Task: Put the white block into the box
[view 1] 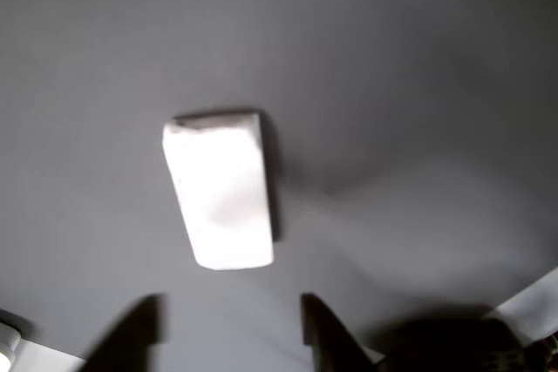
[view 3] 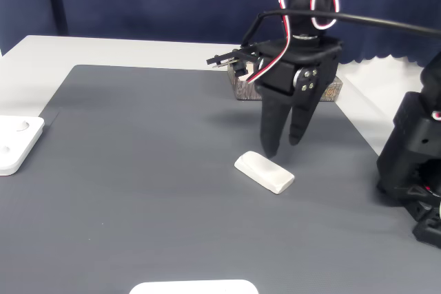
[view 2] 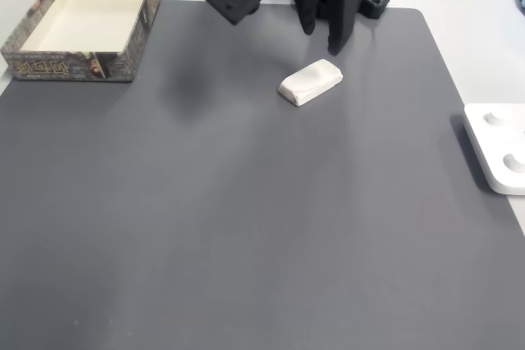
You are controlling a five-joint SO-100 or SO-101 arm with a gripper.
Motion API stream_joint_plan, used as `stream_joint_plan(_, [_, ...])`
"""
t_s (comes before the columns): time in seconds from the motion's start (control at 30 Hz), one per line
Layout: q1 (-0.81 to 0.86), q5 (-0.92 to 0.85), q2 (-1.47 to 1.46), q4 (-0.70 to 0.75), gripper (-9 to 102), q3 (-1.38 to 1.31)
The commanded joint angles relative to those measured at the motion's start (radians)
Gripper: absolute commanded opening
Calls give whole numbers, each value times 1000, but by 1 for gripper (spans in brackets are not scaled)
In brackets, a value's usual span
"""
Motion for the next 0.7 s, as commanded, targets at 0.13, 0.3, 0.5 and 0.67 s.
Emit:
stream_joint_plan(0.13, [18, 6, 57, -44, 31, 23])
stream_joint_plan(0.3, [18, 34, 60, -98, 29, 54])
stream_joint_plan(0.5, [20, 54, 72, -129, 27, 97])
stream_joint_plan(0.67, [35, 97, 87, -127, 22, 123])
